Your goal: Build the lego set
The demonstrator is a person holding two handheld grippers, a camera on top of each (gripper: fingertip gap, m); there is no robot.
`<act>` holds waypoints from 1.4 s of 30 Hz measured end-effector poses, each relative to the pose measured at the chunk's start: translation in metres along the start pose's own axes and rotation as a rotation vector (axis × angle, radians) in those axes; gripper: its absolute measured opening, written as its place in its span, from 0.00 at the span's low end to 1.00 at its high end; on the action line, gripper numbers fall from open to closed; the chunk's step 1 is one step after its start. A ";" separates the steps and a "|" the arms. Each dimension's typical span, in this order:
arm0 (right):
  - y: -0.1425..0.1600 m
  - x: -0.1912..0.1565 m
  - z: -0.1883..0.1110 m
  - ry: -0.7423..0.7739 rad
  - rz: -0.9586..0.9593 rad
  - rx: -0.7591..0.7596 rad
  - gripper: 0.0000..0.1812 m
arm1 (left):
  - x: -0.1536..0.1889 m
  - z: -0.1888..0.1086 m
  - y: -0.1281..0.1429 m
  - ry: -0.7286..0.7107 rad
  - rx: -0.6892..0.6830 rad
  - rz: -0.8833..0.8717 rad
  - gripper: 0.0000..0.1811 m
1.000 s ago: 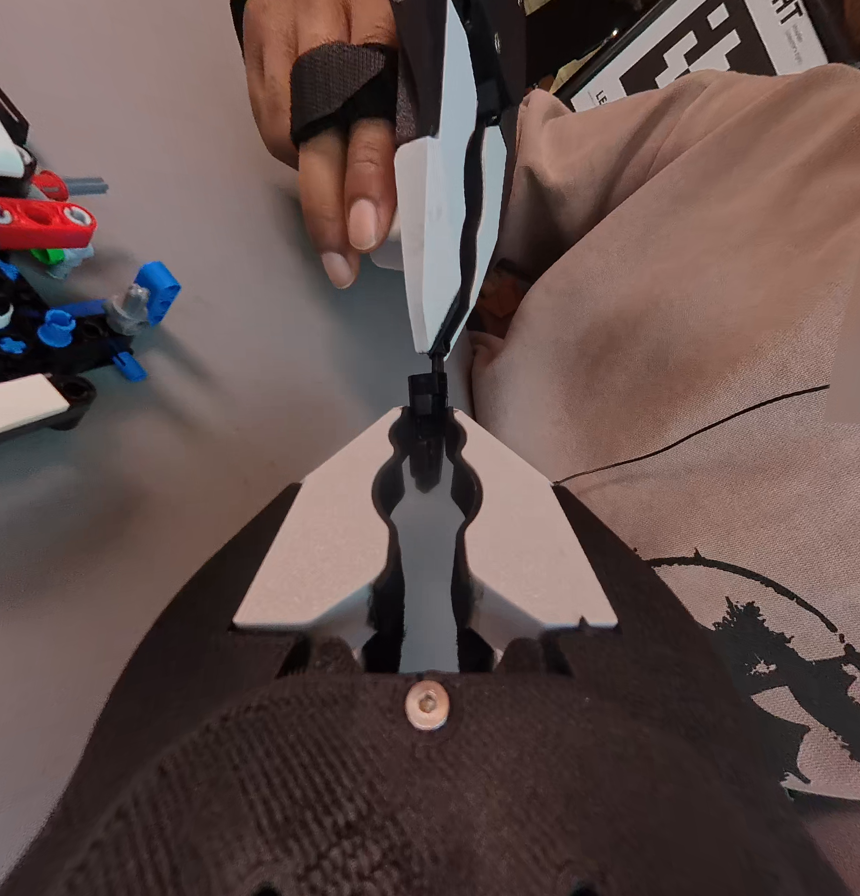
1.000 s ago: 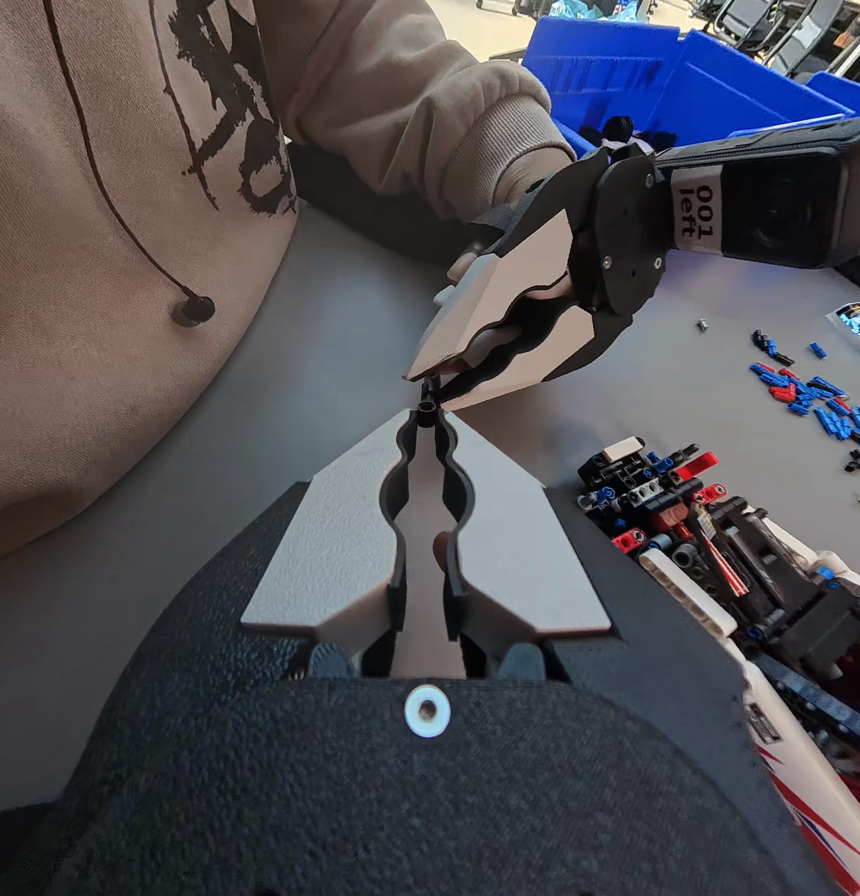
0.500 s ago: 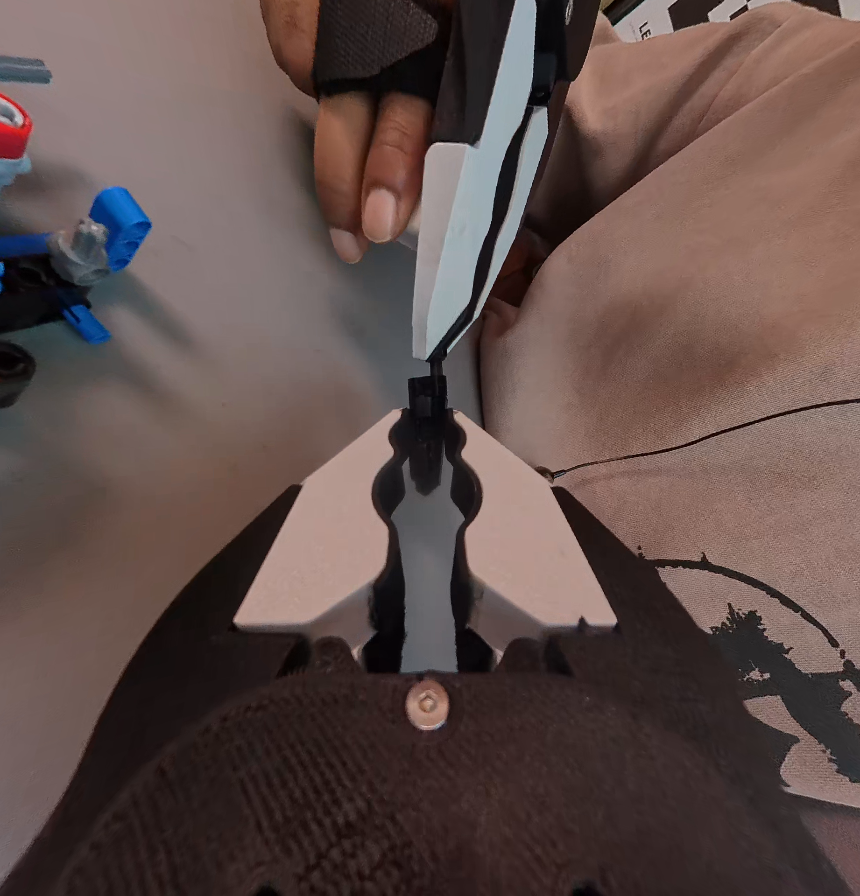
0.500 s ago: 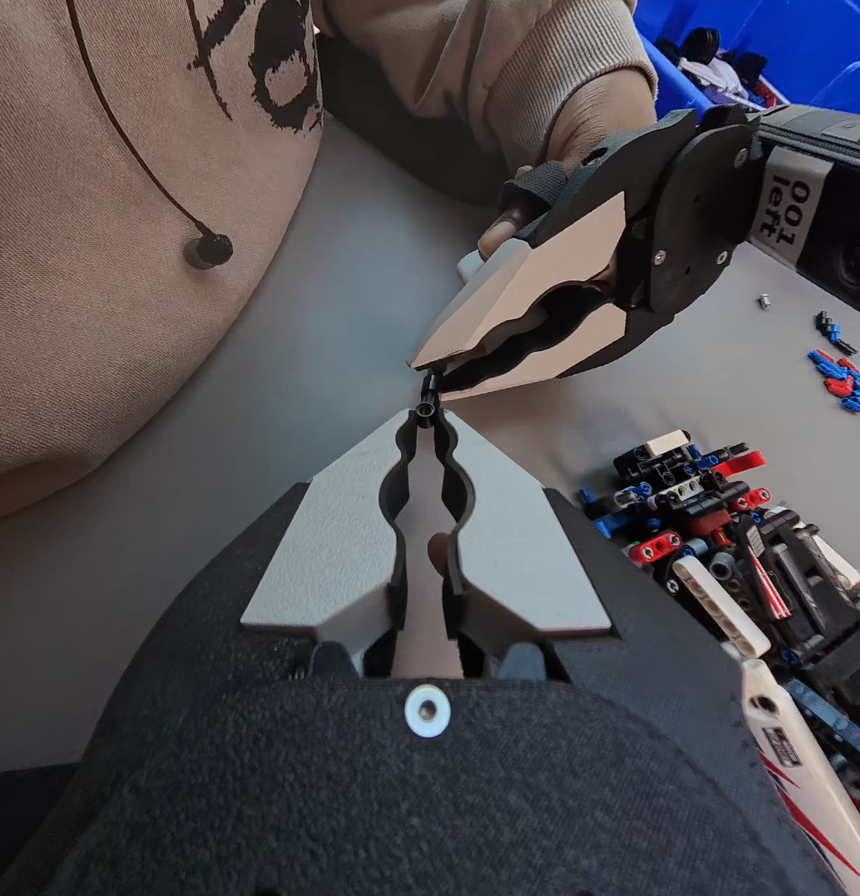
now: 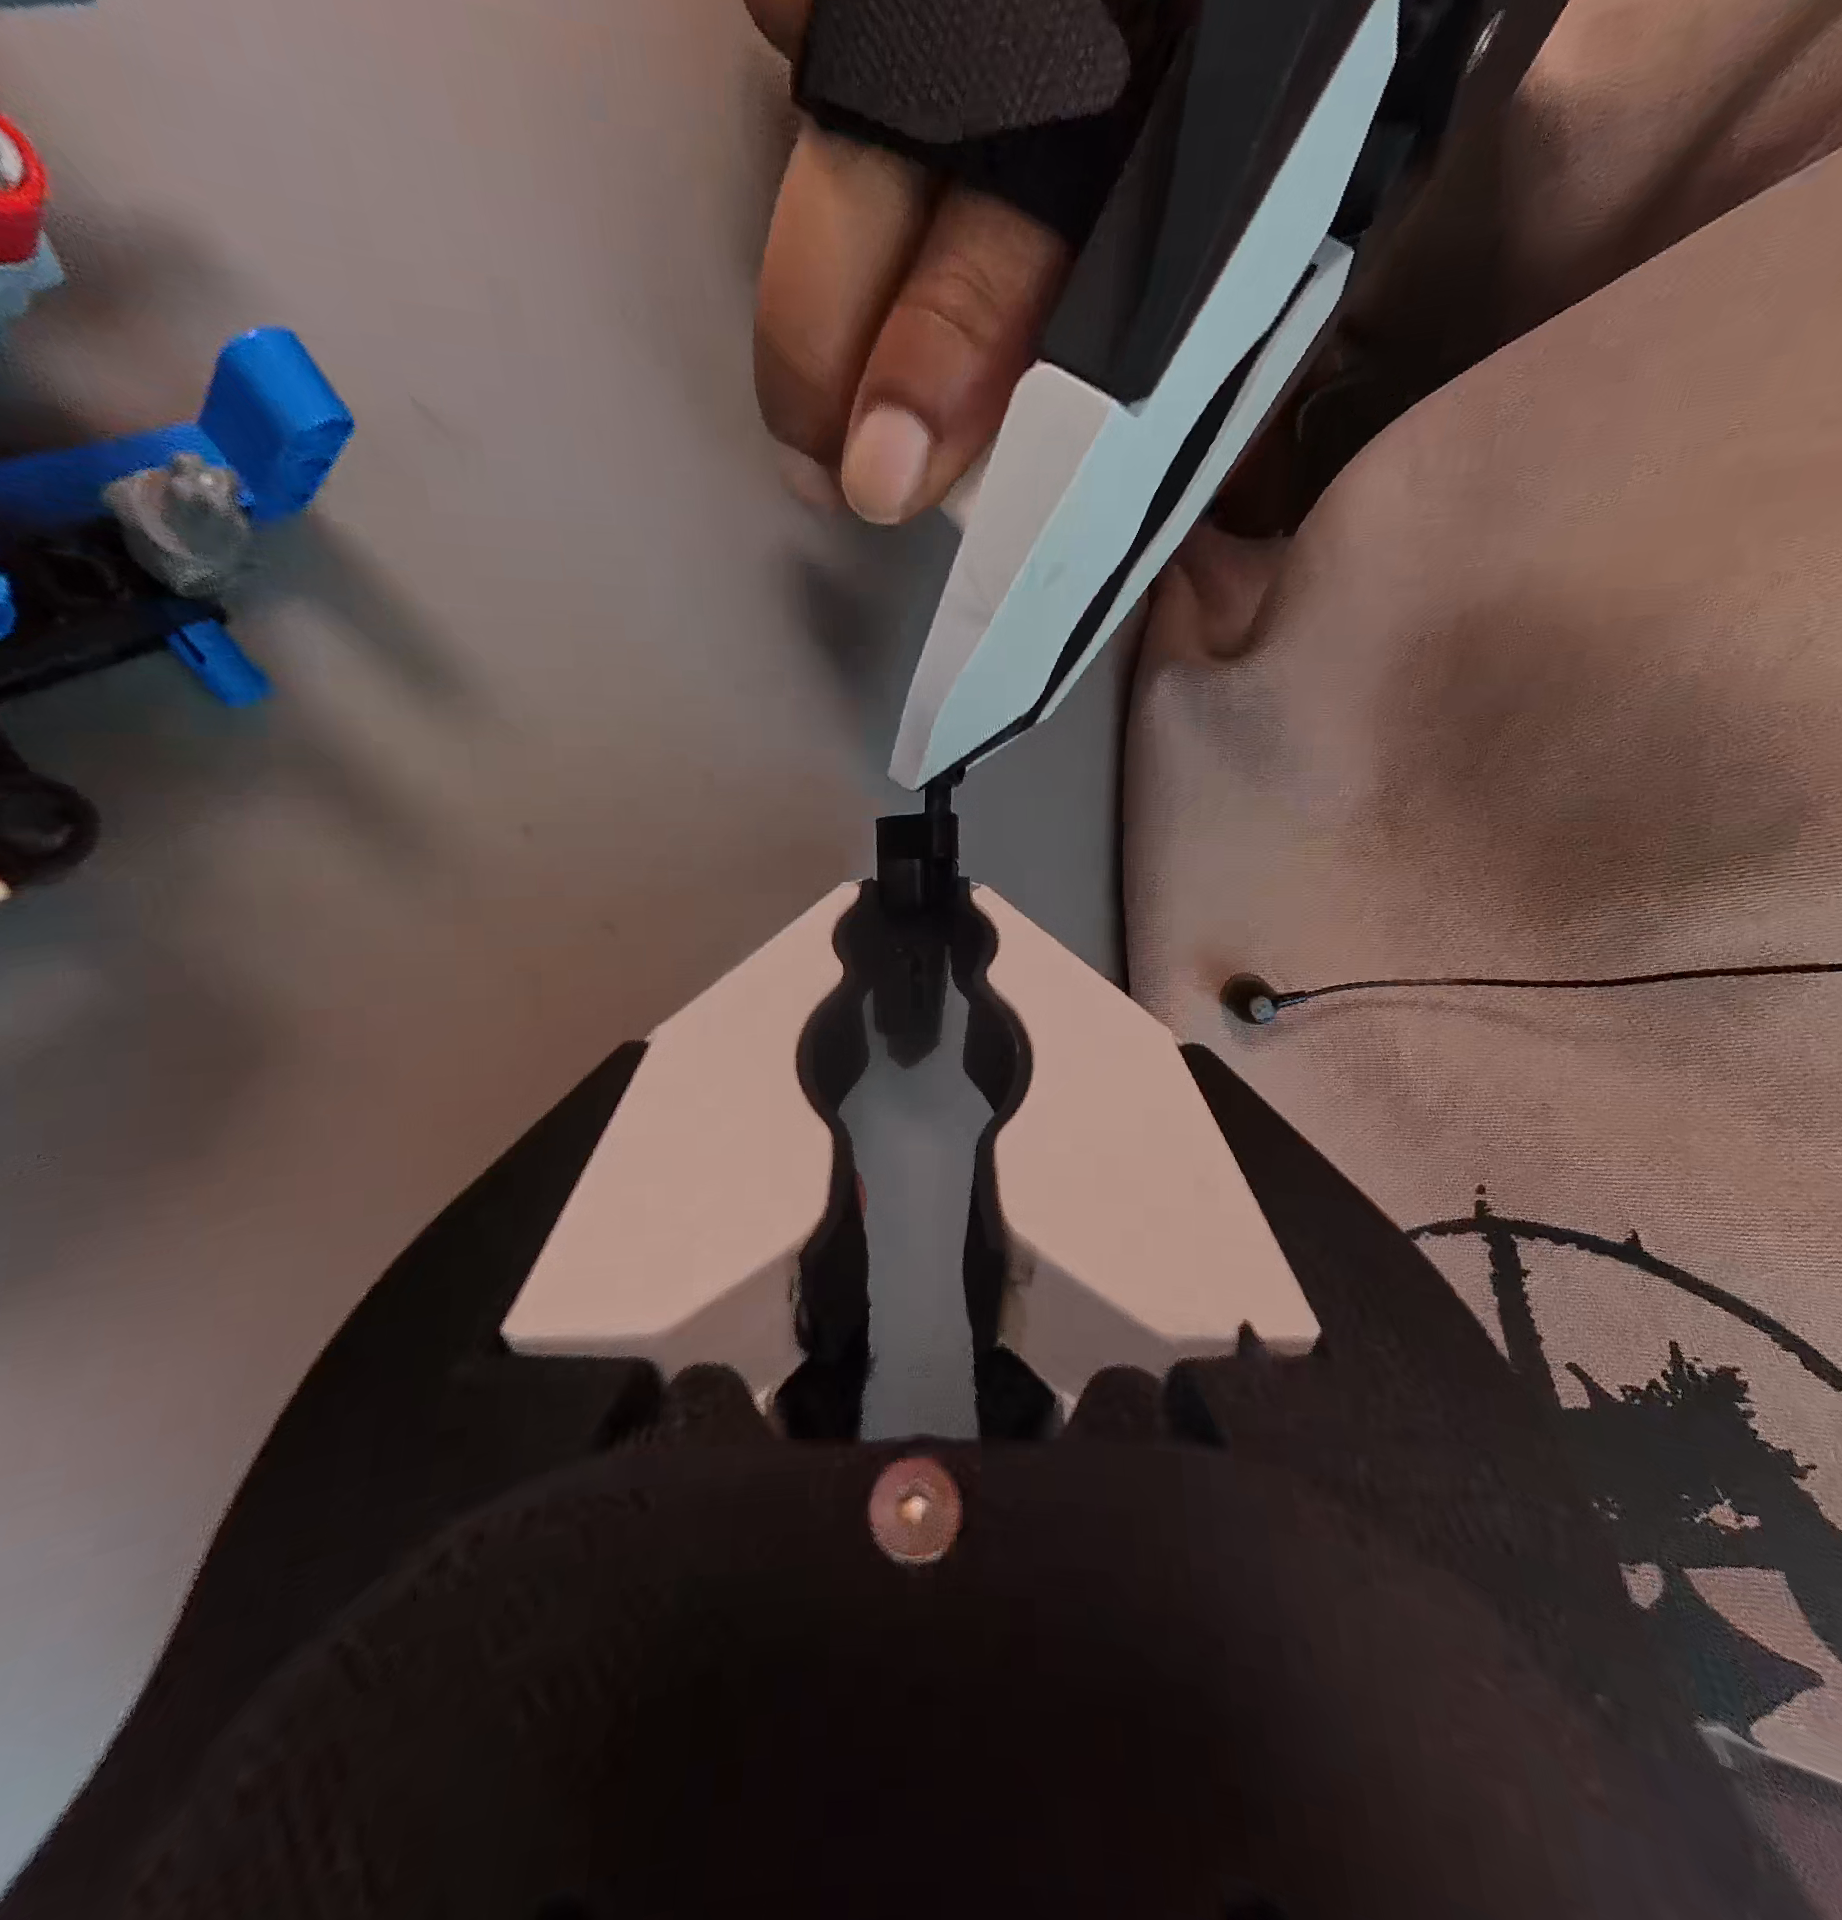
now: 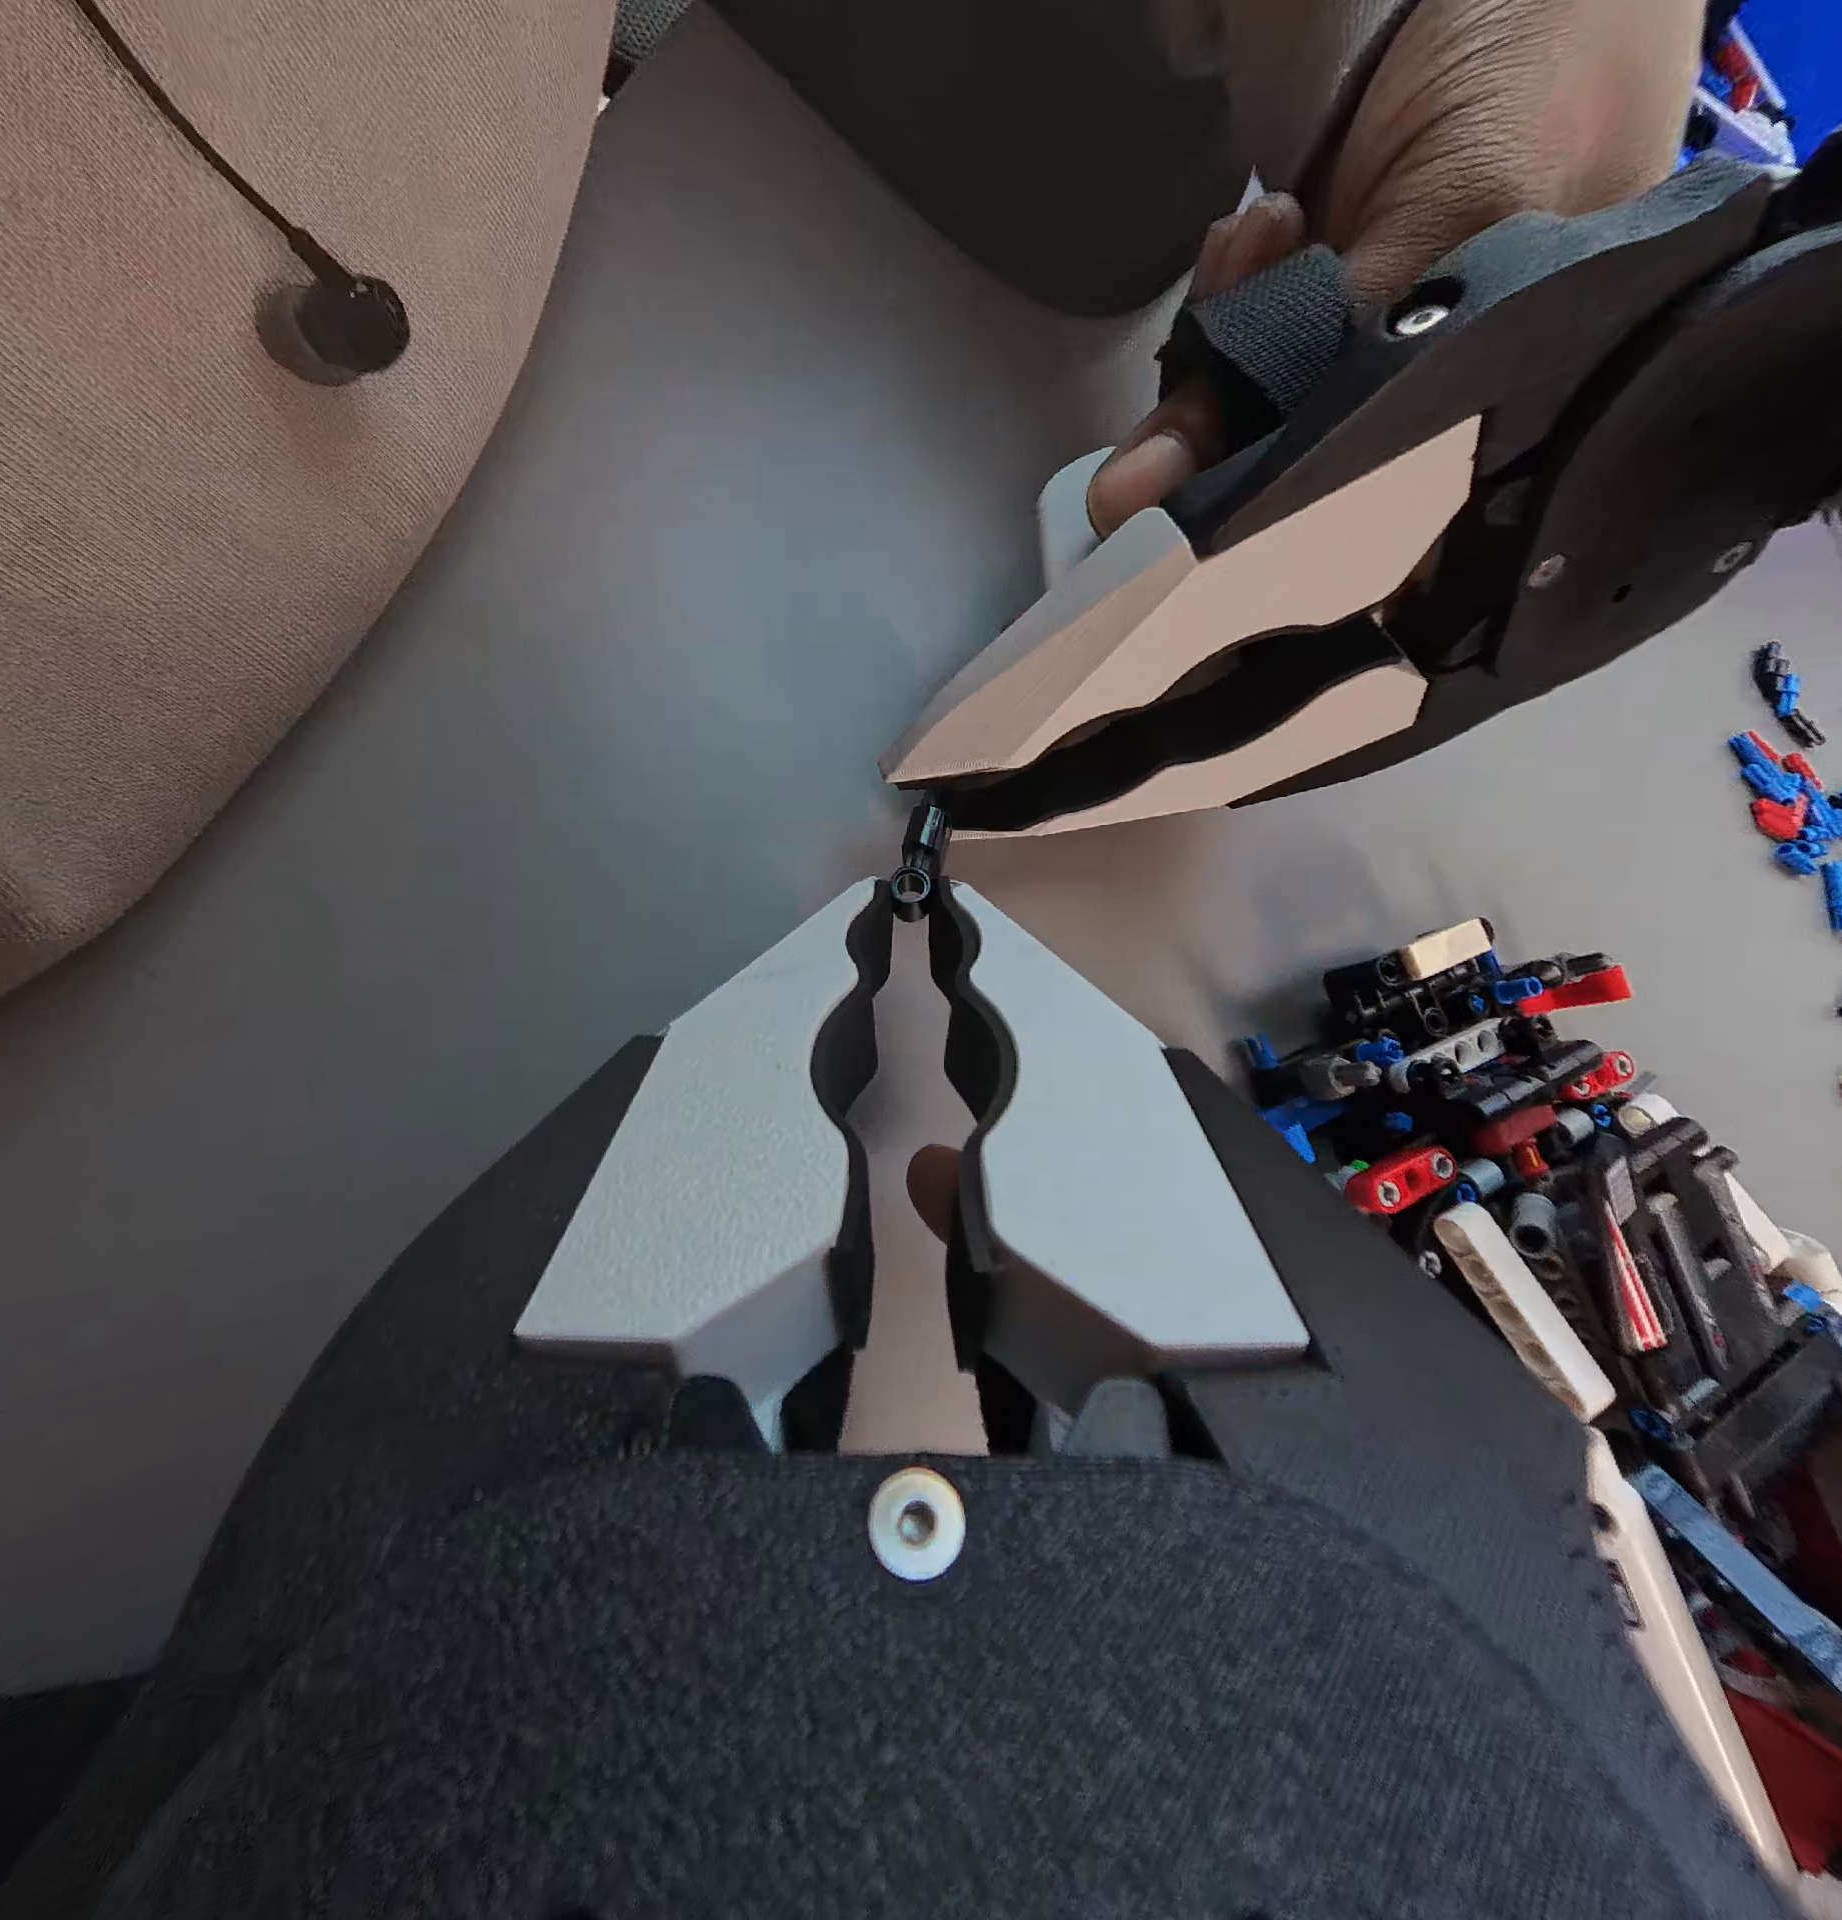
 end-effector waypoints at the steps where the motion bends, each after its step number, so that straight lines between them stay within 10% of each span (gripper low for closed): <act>1: 0.000 0.000 0.001 0.001 -0.001 -0.007 0.03 | 0.000 0.001 -0.001 -0.010 -0.025 -0.001 0.06; 32: -0.003 -0.003 0.008 0.006 0.091 0.111 0.03 | 0.005 0.007 0.004 0.066 -0.008 -0.044 0.06; 42: -0.006 0.017 -0.039 0.306 0.130 0.402 0.27 | 0.008 -0.023 -0.005 0.471 0.672 -0.041 0.06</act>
Point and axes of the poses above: each gripper's, where its closed fingertips meet, z out along the fingers, y out of its underside, x = y × z across the jaws, the point moved 10 cm from there along -z, back along the fingers, and after that the axes turned 6 degrees about -y, right-handed, at the moved point
